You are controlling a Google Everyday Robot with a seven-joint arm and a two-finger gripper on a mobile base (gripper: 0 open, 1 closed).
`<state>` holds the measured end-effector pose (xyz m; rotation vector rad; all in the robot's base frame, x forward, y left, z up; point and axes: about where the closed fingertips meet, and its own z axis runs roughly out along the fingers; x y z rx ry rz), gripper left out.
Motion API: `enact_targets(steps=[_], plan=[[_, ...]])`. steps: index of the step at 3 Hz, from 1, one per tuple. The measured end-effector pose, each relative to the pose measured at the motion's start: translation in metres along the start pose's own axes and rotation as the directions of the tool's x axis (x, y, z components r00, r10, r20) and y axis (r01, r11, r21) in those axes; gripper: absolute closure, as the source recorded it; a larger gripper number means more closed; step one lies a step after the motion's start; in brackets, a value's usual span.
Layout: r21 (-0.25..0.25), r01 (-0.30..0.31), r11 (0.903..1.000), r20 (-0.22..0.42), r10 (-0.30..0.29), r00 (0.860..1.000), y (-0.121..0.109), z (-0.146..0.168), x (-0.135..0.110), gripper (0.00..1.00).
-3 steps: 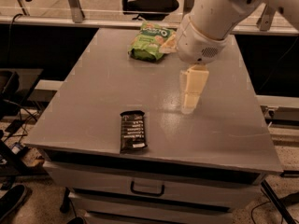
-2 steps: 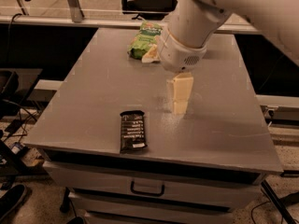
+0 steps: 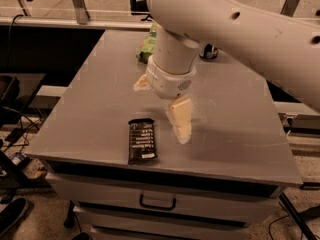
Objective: Move rxbar chocolate near green rice chip bag
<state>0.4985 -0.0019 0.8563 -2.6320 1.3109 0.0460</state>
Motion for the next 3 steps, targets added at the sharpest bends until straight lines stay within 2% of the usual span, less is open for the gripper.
enact_targets(steps=[1,2,3], plan=[[-0.032,0.073,0.9969,-0.018,-0.073,0.997,0.003,0.012,-0.013,0.00],[-0.056,0.147,0.9875,-0.018,-0.148,0.989,0.005,0.021,-0.032,0.00],[-0.067,0.187,0.9800,-0.013,-0.189,0.982,0.005,0.025,-0.041,0.00]])
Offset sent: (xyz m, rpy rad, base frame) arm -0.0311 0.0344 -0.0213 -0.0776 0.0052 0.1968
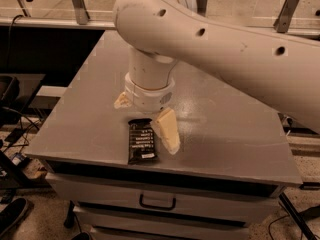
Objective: Move rxbar chocolate near green rice chip bag
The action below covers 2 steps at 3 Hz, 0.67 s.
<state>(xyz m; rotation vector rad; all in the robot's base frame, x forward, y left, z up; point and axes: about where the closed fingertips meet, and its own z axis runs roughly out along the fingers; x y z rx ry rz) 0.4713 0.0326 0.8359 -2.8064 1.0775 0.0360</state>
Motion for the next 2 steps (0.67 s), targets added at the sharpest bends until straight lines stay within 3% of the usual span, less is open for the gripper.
enact_targets(steps=[2], plan=[[-0.040,0.039,0.9984,0.020,-0.039,0.999,-0.0053,0.0099,-0.0081,0.00]])
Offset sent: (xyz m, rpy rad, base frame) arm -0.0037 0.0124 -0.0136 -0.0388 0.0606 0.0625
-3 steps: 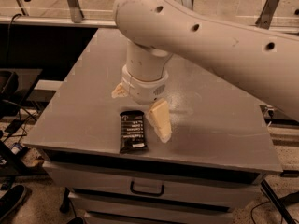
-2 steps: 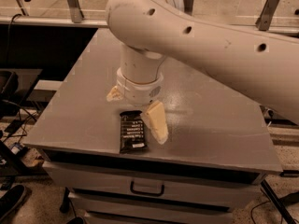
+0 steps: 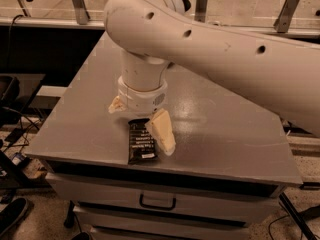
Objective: Move rxbar chocolate near green rice chip bag
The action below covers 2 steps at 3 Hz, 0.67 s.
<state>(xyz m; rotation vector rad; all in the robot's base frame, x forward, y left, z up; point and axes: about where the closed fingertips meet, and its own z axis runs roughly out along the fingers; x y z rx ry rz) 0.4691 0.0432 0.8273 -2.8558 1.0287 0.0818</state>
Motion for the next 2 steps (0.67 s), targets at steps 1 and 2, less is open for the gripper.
enact_targets(steps=[1,2], plan=[[-0.024,0.007,0.9997,0.008,-0.007,1.000,0.0021,0.0042,-0.0031,0.15],[-0.040,0.003,0.9992,0.021,-0.002,1.000,0.0060,0.0057,-0.0080,0.44]])
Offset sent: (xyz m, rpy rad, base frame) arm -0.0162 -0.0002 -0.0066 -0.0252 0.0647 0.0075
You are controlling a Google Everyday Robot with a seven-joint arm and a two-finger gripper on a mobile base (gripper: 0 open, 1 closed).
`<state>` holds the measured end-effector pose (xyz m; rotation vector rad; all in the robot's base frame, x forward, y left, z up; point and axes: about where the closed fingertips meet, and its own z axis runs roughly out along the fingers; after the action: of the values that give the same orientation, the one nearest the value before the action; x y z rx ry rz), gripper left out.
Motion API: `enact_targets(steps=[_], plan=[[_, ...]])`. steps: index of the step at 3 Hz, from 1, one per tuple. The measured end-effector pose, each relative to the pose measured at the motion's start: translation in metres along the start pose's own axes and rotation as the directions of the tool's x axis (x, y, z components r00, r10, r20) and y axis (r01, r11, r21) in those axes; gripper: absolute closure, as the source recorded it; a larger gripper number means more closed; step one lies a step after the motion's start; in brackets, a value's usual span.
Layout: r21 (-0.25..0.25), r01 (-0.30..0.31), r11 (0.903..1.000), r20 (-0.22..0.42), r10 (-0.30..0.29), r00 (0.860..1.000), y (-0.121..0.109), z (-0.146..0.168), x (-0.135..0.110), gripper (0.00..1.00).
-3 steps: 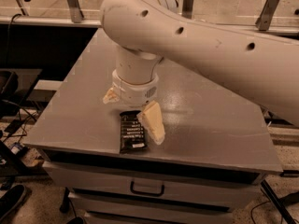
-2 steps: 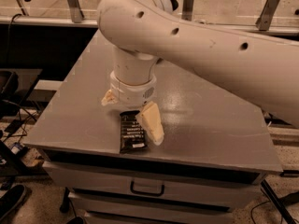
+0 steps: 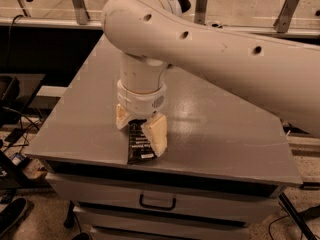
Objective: Move rxbar chocolate near green rice chip bag
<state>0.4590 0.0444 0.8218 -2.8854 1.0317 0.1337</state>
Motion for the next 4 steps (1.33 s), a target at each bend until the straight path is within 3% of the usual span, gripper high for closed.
enact_targets(steps=[2,3,4], plan=[[-0.001,-0.012,0.9999,0.006,0.012,1.000,-0.001,-0.010,0.000,0.98],[0.004,-0.136,0.9907,0.056,0.136,0.989,-0.010,-0.025,0.021,1.00],[0.028,-0.228,0.9733,0.076,0.225,0.971,-0.021,-0.041,0.043,1.00]])
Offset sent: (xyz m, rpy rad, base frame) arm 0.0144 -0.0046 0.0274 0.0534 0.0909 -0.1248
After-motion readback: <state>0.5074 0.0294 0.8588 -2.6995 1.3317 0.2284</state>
